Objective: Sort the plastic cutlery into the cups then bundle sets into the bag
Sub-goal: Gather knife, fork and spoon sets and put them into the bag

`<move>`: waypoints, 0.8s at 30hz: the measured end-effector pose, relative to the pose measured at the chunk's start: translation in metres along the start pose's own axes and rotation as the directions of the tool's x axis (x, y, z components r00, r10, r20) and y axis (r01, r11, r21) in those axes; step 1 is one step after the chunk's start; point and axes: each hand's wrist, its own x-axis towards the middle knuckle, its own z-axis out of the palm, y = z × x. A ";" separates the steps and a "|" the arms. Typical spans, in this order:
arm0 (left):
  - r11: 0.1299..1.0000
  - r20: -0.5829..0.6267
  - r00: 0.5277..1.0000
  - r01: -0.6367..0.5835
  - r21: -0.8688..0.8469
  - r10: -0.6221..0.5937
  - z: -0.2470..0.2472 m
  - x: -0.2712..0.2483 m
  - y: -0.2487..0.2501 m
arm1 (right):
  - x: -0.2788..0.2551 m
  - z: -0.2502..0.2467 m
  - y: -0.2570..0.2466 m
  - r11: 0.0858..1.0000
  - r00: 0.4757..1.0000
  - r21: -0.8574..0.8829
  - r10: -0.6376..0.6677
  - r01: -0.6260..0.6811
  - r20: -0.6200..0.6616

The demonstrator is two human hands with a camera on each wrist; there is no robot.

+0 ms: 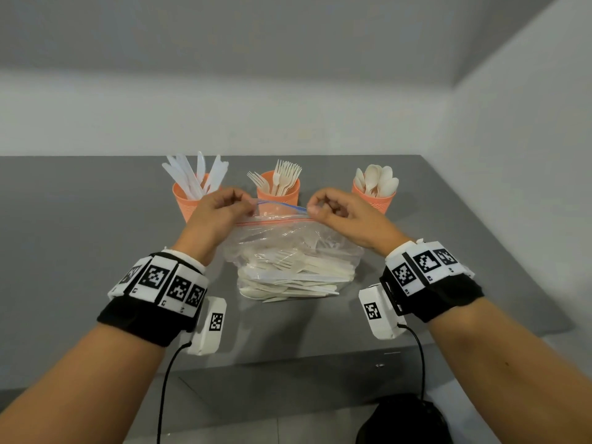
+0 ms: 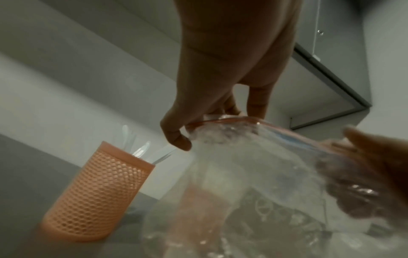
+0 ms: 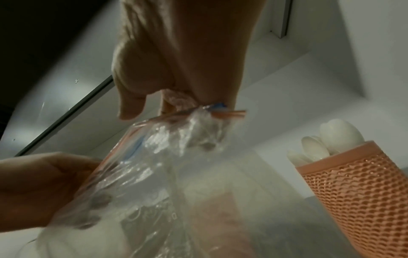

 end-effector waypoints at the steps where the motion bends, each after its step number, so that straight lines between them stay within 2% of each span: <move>1: 1.000 -0.017 1.000 -0.017 -0.021 0.017 0.002 0.001 0.004 | 0.001 0.002 0.000 0.997 0.999 -0.060 0.039 -0.039 -0.002; 3: 0.997 -0.038 0.998 -0.045 -0.065 0.043 0.008 0.001 0.011 | 0.005 0.006 0.002 0.977 0.992 -0.175 0.123 -0.121 -0.001; 5: 0.996 -0.024 0.996 -0.088 -0.028 0.088 0.014 -0.001 0.015 | 0.008 0.007 0.008 0.951 0.979 -0.238 0.204 -0.199 -0.004; 6: 0.991 0.001 0.992 -0.124 0.056 0.124 0.016 -0.002 0.015 | 0.009 0.007 0.012 0.925 0.970 -0.301 0.243 -0.232 0.002; 7: 0.964 0.037 0.987 -0.158 0.214 0.154 0.017 -0.003 0.012 | 0.008 0.006 0.017 0.885 0.961 -0.392 0.276 -0.252 0.007; 8: 0.893 0.082 0.983 -0.182 0.411 0.162 0.017 -0.005 0.010 | 0.007 0.005 0.024 0.836 0.948 -0.474 0.318 -0.277 0.008; 10: 0.658 0.207 0.977 -0.189 0.729 0.051 0.012 -0.010 -0.001 | 0.003 0.003 0.038 0.774 0.899 -0.495 0.436 -0.394 -0.033; 11: 0.553 0.237 0.970 -0.167 0.816 -0.058 0.009 -0.012 -0.009 | 0.001 0.003 0.041 0.789 0.866 -0.388 0.496 -0.476 -0.054; 12: 0.481 0.247 0.957 -0.146 0.864 -0.153 0.007 -0.017 -0.015 | 0.000 0.003 0.043 0.815 0.831 -0.170 0.554 -0.554 -0.052; 13: 0.426 0.237 0.948 -0.128 0.896 -0.213 0.004 -0.019 -0.022 | 0.000 0.003 0.043 0.796 0.802 0.136 0.597 -0.589 -0.019; 14: 0.393 0.221 0.947 -0.116 0.912 -0.234 0.002 -0.023 -0.027 | 0.000 0.002 0.043 0.705 0.794 0.446 0.608 -0.551 0.020; 15: 0.384 0.200 0.951 -0.098 0.918 -0.236 -0.001 -0.024 -0.034 | 0.002 0.001 0.043 0.565 0.794 0.684 0.607 -0.461 0.034; 16: 0.416 0.173 0.948 -0.048 0.908 -0.268 -0.003 -0.022 -0.041 | 0.004 0.000 0.046 0.433 0.787 0.825 0.616 -0.363 0.023; 17: 0.546 0.140 0.933 0.069 0.835 -0.332 -0.006 -0.020 -0.047 | 0.006 0.001 0.047 0.334 0.773 0.898 0.634 -0.287 0.012; 18: 0.725 0.117 0.905 0.245 0.644 -0.410 -0.010 -0.018 -0.051 | 0.007 0.001 0.050 0.286 0.756 0.925 0.655 -0.251 0.003; 19: 0.836 0.123 0.859 0.435 0.335 -0.497 -0.013 -0.015 -0.054 | 0.005 0.003 0.052 0.272 0.755 0.930 0.656 -0.248 0.010; 20: 0.823 0.166 0.813 0.568 -0.013 -0.559 -0.016 -0.013 -0.054 | 0.002 0.005 0.054 0.302 0.769 0.908 0.639 -0.290 0.034; 21: 0.724 0.216 0.785 0.619 -0.303 -0.581 -0.020 -0.011 -0.052 | -0.004 0.006 0.054 0.357 0.790 0.857 0.607 -0.371 0.089; 22: 0.607 0.253 0.780 0.611 -0.508 -0.573 -0.023 -0.009 -0.051 | -0.010 0.008 0.055 0.441 0.799 0.762 0.580 -0.473 0.160; 23: 0.517 0.274 0.791 0.577 -0.633 -0.547 -0.025 -0.007 -0.052 | -0.015 0.010 0.055 0.511 0.791 0.651 0.564 -0.561 0.239; 24: 0.464 0.287 0.800 0.553 -0.692 -0.526 -0.026 -0.004 -0.053 | -0.018 0.012 0.059 0.556 0.767 0.551 0.575 -0.622 0.285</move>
